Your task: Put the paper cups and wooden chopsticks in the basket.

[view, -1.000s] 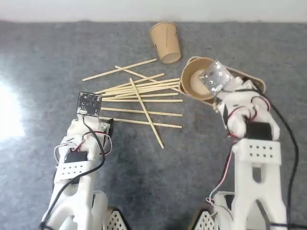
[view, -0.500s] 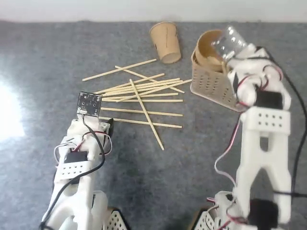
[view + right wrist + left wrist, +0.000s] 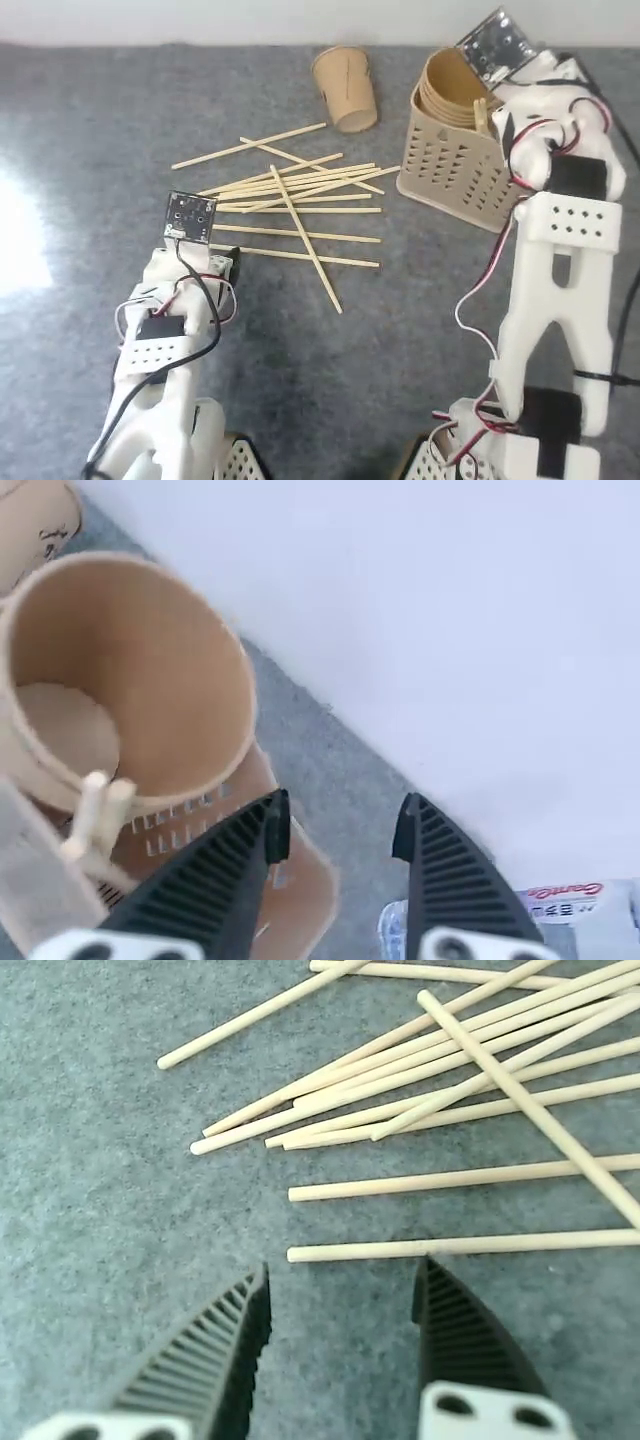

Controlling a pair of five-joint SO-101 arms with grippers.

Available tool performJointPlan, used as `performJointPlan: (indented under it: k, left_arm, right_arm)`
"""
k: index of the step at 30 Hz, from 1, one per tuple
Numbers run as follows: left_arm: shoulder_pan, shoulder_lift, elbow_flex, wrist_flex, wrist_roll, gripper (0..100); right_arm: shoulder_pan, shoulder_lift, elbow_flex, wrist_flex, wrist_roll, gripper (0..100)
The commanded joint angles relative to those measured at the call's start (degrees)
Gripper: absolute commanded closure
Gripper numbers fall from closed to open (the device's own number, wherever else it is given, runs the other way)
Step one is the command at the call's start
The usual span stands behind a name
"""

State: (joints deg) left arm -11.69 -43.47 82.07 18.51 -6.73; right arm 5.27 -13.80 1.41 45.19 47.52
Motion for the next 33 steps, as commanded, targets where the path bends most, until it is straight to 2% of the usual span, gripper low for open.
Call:
performJointPlan:
  k: [1,4,11,16,21,25,29,33]
  left_arm:
    - [0.4,-1.1,-0.4,-1.5,-0.5,78]
    - [0.4,-1.1,-0.4,-1.5,-0.5,78]
    - [0.4,-1.1,-0.4,-1.4,-0.4,78]
    - [0.5,-1.1,-0.3,-1.4,-0.4,78]
    - [0.5,-1.7,-3.3,-0.9,-0.4,78]
    - [0.7,-1.1,-15.7,8.0,-0.4,78]
    - [6.4,-1.0,-31.8,20.0,-0.3,78]
    - [13.8,1.0,-40.4,20.1,-0.3,78]
  right_arm:
    - [-0.1,-6.0,-4.9,5.6,0.4,81.2]
    - [-1.8,-10.4,-7.1,15.6,0.1,81.2]
    - [-7.0,-19.4,-7.5,40.1,-10.9,81.2]
    - [-10.6,-21.9,0.3,48.0,-17.7,81.2]
    - [-10.9,-24.4,17.9,42.9,-20.7,81.2]
    - [-10.9,-29.3,35.3,31.7,-20.6,81.2]
    - [-12.3,-36.1,51.3,20.6,-20.8,81.2]
    - [-14.7,-43.3,62.2,13.8,-20.8,81.2]
